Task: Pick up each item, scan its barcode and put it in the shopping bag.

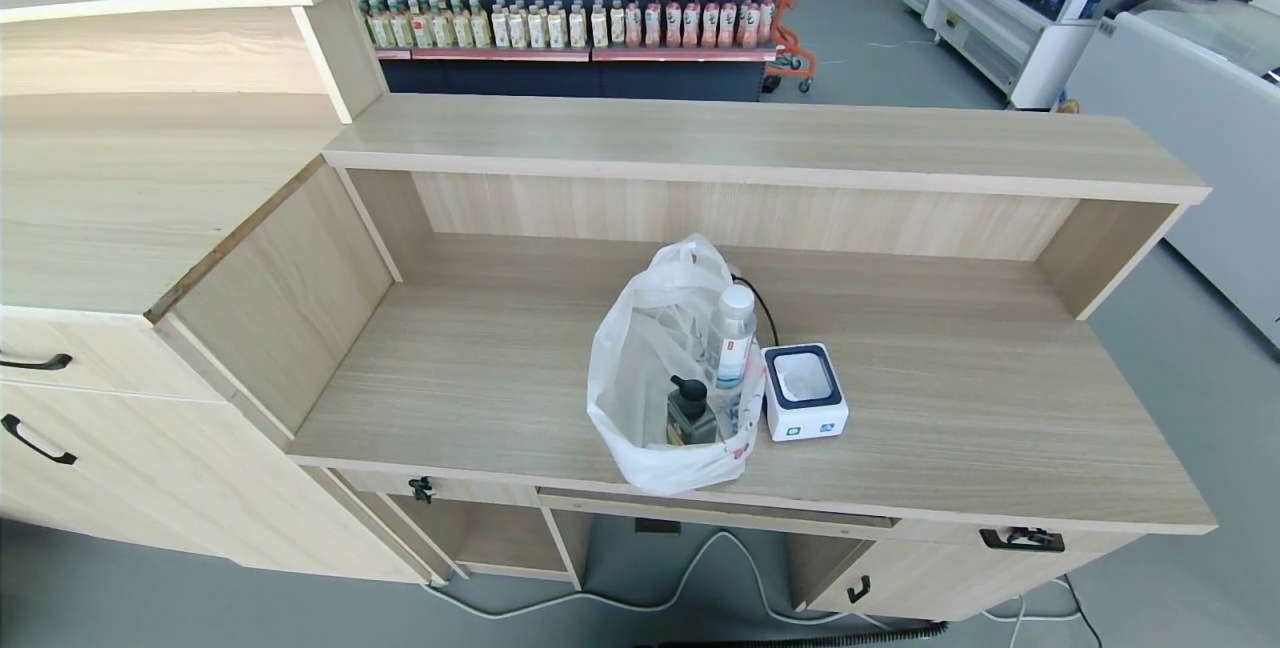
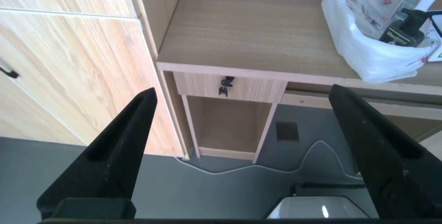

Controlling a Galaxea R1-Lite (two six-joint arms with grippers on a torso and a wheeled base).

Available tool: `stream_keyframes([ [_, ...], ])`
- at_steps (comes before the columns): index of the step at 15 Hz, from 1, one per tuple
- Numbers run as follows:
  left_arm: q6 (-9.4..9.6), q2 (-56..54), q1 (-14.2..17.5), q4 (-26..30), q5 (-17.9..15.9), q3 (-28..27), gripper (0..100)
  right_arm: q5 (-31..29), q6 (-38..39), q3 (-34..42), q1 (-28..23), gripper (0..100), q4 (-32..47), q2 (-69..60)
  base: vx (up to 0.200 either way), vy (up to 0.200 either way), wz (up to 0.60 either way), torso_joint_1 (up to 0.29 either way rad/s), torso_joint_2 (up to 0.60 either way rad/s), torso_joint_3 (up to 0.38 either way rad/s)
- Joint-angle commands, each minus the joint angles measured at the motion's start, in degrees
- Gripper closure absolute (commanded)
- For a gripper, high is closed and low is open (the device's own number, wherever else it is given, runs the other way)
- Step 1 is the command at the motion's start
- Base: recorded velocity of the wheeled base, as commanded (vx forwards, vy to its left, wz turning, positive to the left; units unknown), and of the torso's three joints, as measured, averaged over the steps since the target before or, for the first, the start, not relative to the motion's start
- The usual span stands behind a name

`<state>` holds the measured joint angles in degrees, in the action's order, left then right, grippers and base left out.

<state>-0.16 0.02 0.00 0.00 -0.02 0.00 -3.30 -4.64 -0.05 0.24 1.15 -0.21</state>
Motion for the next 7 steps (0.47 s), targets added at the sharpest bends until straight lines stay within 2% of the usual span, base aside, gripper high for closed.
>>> stream_keyframes([
  [1,-0.02,-0.02,0.00,0.00,0.02,0.00,0,-0.04,-0.01,0.05,0.02,0,0.35,0.21,0.000,0.000,0.00,0.000,0.00,0.000],
  [7,-0.02,0.06,0.00,0.00,0.02,0.00,0,-0.04,-0.01,0.05,0.02,0,0.44,0.21,0.000,0.000,0.00,0.000,0.00,0.000],
])
